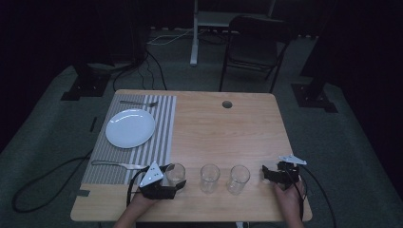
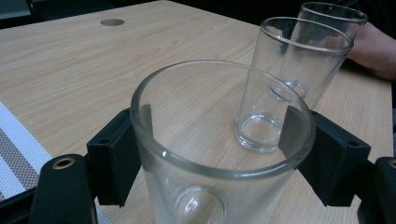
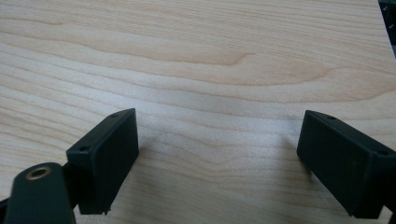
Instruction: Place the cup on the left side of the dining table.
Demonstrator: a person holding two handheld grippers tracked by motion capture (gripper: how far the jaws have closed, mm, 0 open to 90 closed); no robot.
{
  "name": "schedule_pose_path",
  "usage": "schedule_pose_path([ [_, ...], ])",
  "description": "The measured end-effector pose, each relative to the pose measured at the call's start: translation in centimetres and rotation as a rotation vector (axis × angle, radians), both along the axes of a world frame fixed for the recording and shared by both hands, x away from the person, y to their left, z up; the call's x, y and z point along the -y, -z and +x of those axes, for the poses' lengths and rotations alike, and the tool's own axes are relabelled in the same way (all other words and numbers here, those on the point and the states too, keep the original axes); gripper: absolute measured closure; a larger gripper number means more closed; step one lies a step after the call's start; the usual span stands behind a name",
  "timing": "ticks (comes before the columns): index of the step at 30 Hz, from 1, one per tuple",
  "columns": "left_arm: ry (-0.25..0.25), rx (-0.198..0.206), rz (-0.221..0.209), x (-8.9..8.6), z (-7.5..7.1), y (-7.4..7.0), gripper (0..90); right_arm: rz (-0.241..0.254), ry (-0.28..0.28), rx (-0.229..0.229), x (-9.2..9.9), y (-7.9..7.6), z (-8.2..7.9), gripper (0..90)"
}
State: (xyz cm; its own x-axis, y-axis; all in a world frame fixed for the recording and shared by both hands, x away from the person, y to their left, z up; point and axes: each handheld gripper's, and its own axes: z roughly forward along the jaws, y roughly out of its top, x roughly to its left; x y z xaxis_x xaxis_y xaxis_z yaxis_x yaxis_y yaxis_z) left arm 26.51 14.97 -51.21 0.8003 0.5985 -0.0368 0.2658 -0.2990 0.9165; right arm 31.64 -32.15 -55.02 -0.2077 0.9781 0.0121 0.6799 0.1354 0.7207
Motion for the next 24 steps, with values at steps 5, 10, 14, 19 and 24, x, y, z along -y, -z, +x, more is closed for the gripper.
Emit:
schedule_pose_path([
  [5, -0.012, 0.005, 0.001, 0.13, 0.07, -0.05, 27.8, 0.0, 0.0, 0.0, 0.0, 0.0, 0.0, 12.3],
  [10, -0.033, 0.02, 0.027, 0.42, -0.27, -0.37, 28.6, 0.0, 0.0, 0.0, 0.0, 0.0, 0.0, 12.3],
  [14, -0.028, 0.013, 0.042, 0.44, -0.27, -0.58, 28.7, 0.0, 0.0, 0.0, 0.0, 0.0, 0.0, 12.3],
  [19, -0.021, 0.013, 0.054, 0.44, -0.3, -0.71, 29.0, 0.0, 0.0, 0.0, 0.0, 0.0, 0.0, 12.3],
  [24, -0.02, 0.004, 0.054, 0.48, -0.32, -0.81, 29.1, 0.0, 0.0, 0.0, 0.0, 0.0, 0.0, 12.3],
])
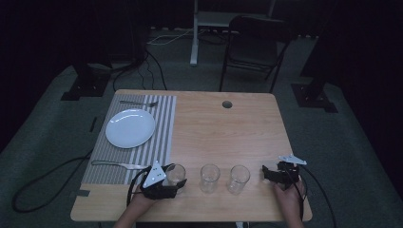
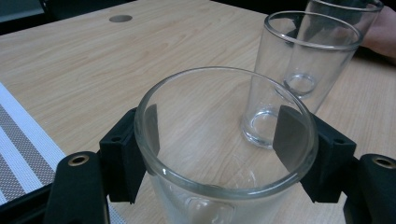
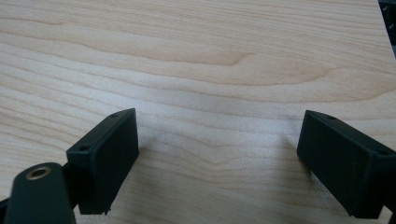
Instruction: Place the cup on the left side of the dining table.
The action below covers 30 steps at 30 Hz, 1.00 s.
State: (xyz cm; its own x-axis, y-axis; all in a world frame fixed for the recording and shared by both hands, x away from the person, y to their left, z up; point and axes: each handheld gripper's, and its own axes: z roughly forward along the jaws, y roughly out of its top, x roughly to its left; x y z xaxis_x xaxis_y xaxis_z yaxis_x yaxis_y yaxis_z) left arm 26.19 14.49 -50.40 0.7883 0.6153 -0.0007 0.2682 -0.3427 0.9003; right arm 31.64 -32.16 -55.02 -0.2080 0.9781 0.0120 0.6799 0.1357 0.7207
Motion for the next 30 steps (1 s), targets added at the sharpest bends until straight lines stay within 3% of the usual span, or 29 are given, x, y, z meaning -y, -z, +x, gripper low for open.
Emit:
schedule_pose_path([
  [9, 0.0, -0.01, 0.013, -0.3, 0.0, -0.4, 29.1, 0.0, 0.001, 0.0, 0.0, 0.0, 0.0, 12.3],
  [13, -0.012, -0.019, 0.0, -0.8, 0.1, -0.6, 29.1, 0.0, 0.0, 0.0, 0.0, 0.0, 0.0, 12.3],
  [30, -0.052, 0.014, 0.004, -1.0, 1.1, -1.8, 28.9, 0.0, 0.0, 0.0, 0.0, 0.0, 0.0, 12.3],
])
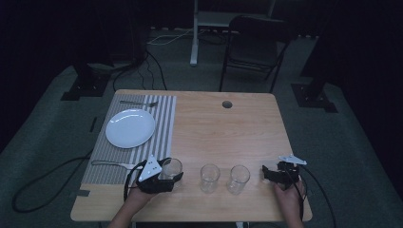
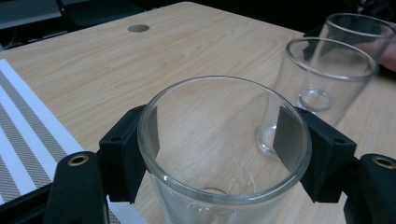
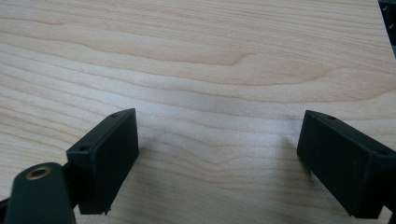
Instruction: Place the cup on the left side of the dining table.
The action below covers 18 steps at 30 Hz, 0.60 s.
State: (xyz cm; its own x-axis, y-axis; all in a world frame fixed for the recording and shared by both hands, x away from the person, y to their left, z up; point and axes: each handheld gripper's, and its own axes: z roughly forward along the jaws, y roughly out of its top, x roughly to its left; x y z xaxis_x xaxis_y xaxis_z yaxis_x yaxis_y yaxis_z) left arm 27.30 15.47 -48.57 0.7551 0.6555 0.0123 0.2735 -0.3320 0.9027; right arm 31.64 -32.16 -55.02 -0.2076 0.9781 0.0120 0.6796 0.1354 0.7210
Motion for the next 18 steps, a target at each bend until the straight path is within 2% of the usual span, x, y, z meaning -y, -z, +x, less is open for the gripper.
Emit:
schedule_pose_path([
  [4, -0.022, -0.001, -0.006, -0.4, 0.4, -0.3, 28.9, 0.0, 0.0, 0.0, 0.0, 0.0, 0.0, 12.3],
  [6, -0.037, 0.023, -0.002, -0.5, 0.4, -0.5, 28.9, 0.0, 0.0, 0.0, 0.0, 0.0, 0.0, 12.3],
  [8, -0.057, 0.031, -0.014, -0.9, 0.6, -0.8, 28.9, 0.0, 0.0, 0.0, 0.0, 0.0, 0.0, 12.3],
  [13, -0.13, 0.039, -0.019, -1.7, 1.3, -1.1, 28.8, 0.0, 0.0, 0.0, 0.0, 0.0, 0.0, 12.3],
  [18, -0.208, 0.028, 0.01, -2.8, 2.3, -1.3, 28.9, 0.0, 0.0, 0.0, 0.0, 0.0, 0.0, 12.3],
])
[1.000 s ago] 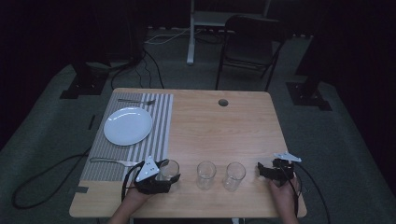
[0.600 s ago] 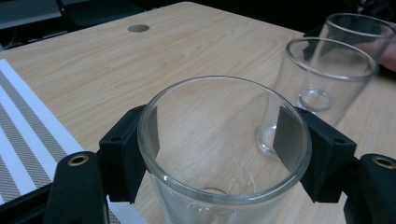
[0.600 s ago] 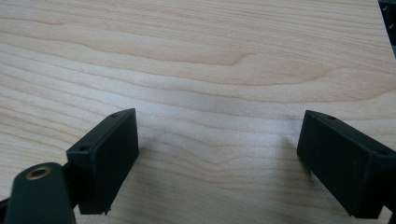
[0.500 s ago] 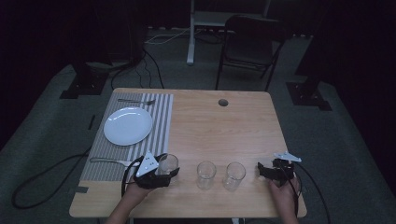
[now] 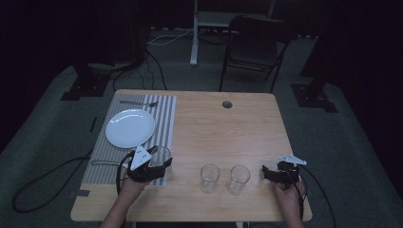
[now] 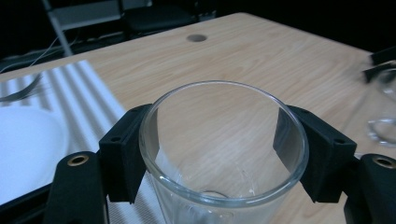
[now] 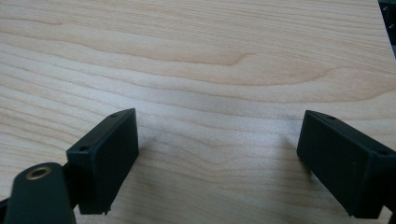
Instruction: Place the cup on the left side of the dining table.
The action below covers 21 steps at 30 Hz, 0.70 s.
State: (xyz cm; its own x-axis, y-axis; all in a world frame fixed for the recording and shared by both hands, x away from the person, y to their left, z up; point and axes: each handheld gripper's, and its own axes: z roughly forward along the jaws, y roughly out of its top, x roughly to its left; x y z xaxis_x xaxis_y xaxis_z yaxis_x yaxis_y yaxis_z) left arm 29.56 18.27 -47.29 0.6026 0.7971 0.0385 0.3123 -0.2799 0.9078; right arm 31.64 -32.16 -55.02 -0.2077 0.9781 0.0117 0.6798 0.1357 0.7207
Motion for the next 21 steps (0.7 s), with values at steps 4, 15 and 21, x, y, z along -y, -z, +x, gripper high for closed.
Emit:
schedule_pose_path([
  [4, -0.03, -0.01, -0.002, -0.8, 0.7, -0.2, 28.9, 0.0, 0.0, 0.0, 0.0, 0.0, 0.0, 12.3],
  [15, -0.157, -0.003, -0.015, -2.6, 2.8, -0.7, 28.9, 0.001, 0.001, 0.0, 0.0, 0.0, 0.0, 12.4],
  [21, -0.213, -0.014, -0.033, -3.5, 4.1, -0.4, 28.9, 0.001, 0.001, 0.0, 0.0, 0.0, 0.0, 12.4],
])
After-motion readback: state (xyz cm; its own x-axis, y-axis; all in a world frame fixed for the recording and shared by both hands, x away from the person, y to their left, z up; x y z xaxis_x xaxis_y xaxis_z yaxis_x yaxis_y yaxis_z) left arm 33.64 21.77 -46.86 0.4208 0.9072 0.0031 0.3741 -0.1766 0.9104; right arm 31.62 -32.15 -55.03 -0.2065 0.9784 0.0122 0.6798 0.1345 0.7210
